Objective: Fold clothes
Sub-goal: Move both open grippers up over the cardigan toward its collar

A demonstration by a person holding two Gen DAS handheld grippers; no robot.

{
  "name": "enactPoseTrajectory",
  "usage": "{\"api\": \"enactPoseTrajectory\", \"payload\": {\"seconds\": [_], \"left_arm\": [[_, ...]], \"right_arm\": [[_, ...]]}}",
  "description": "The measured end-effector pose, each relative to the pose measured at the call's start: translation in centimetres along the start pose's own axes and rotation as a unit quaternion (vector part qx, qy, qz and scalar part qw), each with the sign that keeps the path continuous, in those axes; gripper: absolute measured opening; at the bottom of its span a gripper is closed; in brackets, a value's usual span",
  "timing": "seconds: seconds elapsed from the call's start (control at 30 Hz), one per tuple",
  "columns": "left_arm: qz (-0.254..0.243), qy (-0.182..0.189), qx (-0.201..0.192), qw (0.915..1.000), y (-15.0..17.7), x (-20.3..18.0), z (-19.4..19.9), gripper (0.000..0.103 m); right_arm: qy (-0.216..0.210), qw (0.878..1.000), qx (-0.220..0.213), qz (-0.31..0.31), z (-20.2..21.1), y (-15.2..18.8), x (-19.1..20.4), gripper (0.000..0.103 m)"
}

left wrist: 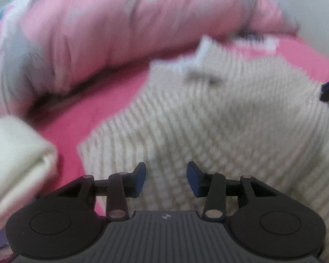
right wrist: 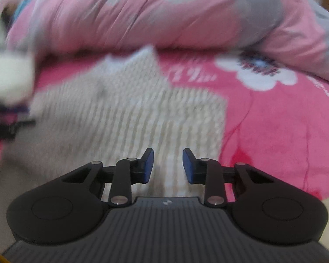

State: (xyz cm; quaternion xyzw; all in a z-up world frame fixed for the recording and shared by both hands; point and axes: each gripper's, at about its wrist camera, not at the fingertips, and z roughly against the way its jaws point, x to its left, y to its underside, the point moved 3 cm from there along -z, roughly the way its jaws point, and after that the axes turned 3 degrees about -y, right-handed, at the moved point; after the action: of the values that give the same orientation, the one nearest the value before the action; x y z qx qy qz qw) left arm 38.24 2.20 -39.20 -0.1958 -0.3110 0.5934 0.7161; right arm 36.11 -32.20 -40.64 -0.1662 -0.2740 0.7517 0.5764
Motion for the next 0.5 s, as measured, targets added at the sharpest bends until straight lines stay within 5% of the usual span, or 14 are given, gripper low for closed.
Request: {"api": "enactPoseTrajectory", "payload": {"seconds": [0.2, 0.37, 0.5], "left_arm": [[0.001, -0.006, 0.001, 1.0, -0.9, 0.2, 1.0, 0.047], [-0.009, 0.003, -0.021, 0.9997, -2.6, -1.1, 2.3, 0.069], [-0.012, 0.021, 0.045, 0.9987, -2.3, -3.7, -0.2, 0.079]], "right_arm": [[0.013, 1.0, 0.019, 0.015, -0.4, 0.2, 1.0, 0.026], [0.007, 0.999, -0.031, 0.015, 0.8, -2.1, 1.3, 0.025], [0.018, 1.0, -0.006, 0.021, -2.5, -1.3, 0.6, 0.026]]}}
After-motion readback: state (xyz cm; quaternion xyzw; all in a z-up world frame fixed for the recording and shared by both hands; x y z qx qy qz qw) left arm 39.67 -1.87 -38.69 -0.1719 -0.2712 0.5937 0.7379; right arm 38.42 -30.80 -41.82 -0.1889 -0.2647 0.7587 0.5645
